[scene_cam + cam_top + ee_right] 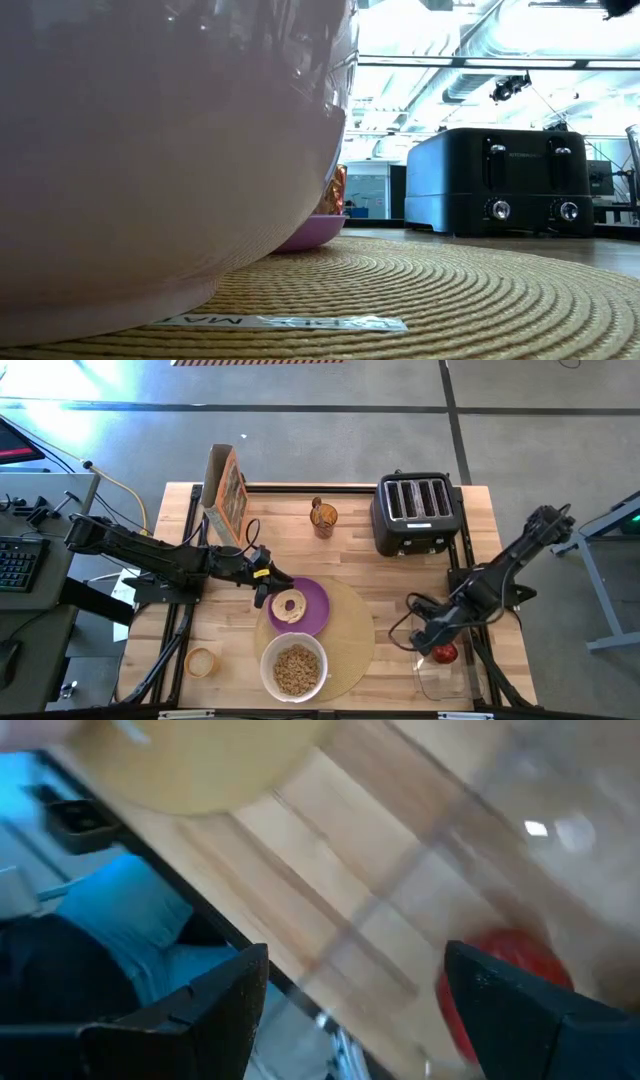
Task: Arrange a breakfast setting
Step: Put the apple on the violet plate to the right of the bagel
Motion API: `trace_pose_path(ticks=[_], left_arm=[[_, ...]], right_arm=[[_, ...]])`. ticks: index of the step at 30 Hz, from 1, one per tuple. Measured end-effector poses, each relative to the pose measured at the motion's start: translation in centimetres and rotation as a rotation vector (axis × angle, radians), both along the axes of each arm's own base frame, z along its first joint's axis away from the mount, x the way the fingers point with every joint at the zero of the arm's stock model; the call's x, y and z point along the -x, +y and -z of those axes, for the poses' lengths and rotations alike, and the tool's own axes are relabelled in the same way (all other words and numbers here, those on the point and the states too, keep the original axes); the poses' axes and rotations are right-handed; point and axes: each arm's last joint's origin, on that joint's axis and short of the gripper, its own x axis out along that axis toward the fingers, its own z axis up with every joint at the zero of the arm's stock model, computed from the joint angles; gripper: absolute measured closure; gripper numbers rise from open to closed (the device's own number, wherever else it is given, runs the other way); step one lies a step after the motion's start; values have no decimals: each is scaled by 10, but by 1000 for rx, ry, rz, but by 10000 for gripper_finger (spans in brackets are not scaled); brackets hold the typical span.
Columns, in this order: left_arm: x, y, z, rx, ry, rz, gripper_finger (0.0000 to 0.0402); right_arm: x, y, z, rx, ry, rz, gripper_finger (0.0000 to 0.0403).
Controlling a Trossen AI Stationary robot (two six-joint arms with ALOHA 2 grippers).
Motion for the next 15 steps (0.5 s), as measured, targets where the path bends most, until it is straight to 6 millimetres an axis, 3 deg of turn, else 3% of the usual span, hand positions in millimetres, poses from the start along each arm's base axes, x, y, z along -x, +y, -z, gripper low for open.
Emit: trace_pose_path(ticks=[15], left_arm=[[0,1,0,0,-2,-19,307]], right_arm=[[41,32,17,62,249,297,119]])
